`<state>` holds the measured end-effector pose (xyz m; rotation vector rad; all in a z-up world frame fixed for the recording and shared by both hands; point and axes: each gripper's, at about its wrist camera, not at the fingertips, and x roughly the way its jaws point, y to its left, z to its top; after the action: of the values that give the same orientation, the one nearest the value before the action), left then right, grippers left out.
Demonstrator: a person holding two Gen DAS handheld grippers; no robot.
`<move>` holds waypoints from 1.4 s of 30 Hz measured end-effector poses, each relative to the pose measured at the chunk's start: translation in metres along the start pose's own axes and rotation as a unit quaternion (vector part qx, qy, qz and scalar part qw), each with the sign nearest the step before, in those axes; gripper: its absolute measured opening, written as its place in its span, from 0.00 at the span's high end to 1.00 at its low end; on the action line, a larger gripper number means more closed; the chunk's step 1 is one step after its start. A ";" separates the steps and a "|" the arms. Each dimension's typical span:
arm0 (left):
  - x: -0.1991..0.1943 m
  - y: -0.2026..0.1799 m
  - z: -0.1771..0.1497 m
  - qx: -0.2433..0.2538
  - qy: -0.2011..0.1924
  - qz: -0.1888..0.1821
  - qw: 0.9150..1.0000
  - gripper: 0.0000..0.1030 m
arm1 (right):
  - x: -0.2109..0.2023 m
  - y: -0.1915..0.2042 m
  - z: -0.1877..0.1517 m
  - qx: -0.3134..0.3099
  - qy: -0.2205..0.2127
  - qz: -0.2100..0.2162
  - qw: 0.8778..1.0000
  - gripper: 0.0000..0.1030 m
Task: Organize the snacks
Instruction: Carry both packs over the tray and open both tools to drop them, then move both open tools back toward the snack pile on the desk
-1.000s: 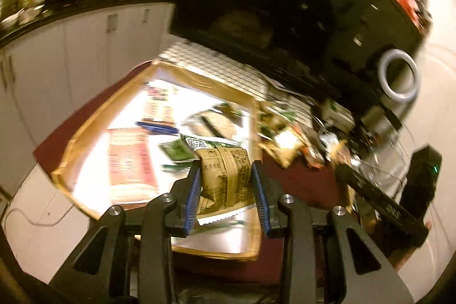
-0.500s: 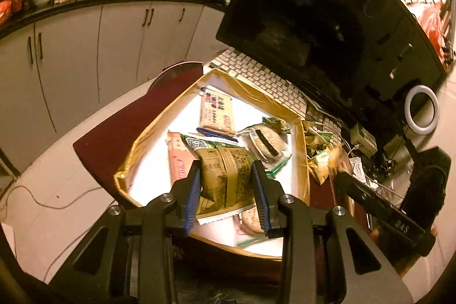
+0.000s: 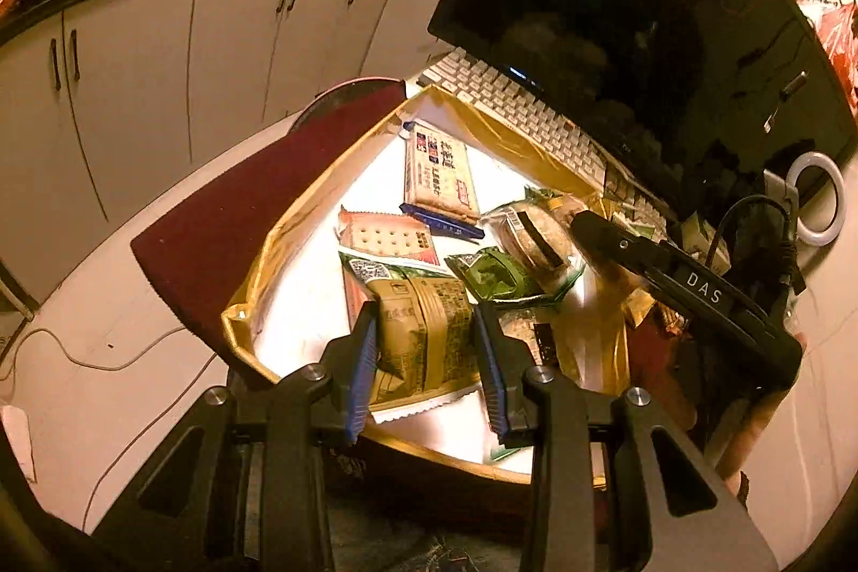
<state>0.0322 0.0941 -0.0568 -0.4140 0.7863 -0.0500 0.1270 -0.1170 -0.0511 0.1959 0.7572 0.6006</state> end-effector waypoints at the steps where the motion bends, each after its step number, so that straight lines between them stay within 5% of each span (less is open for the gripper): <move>1: 0.001 -0.001 0.001 0.003 0.001 0.003 1.000 0.65 | 0.001 0.004 -0.001 -0.009 -0.001 -0.005 1.000 0.30; 5: 0.007 -0.006 0.001 0.014 0.007 0.007 1.000 0.64 | 0.008 0.021 -0.003 -0.043 0.007 0.009 0.999 0.32; 11: 0.027 -0.013 0.001 0.027 0.021 0.023 0.999 0.64 | 0.020 0.023 -0.007 -0.061 0.020 -0.043 0.997 0.32; 17: 0.033 -0.018 -0.004 0.041 0.019 0.029 0.999 0.62 | 0.005 0.022 -0.005 -0.053 -0.010 -0.008 0.998 0.31; 18: 0.032 -0.018 -0.005 0.042 0.018 0.028 0.999 0.59 | 0.003 0.024 -0.005 -0.056 -0.015 -0.008 0.998 0.29; 20: 0.029 -0.017 -0.006 0.040 0.015 0.023 0.999 0.35 | 0.000 0.026 -0.005 -0.061 -0.025 -0.001 0.998 0.28; 22: 0.024 -0.015 -0.006 0.034 0.002 0.021 0.999 0.26 | -0.004 0.029 -0.006 -0.066 -0.035 0.009 0.997 0.28; 29: 0.011 -0.018 -0.006 0.031 -0.024 0.049 0.998 0.23 | -0.030 0.024 -0.004 -0.070 -0.085 0.016 0.994 0.25; 35: 0.008 -0.031 -0.009 0.067 -0.029 0.088 0.993 0.16 | -0.058 -0.004 -0.011 -0.052 -0.052 0.044 0.996 0.25; 38: 0.007 -0.029 -0.007 0.049 -0.020 0.071 0.996 0.16 | -0.074 -0.018 -0.016 -0.050 -0.047 0.061 0.996 0.25; 42: 0.000 -0.035 -0.006 0.056 -0.032 0.095 0.993 0.16 | -0.088 -0.030 -0.020 -0.055 -0.052 0.035 0.997 0.25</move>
<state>0.0320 0.0599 -0.0478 -0.2320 0.7516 0.0953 0.0759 -0.1931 -0.0255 0.1513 0.6172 0.6909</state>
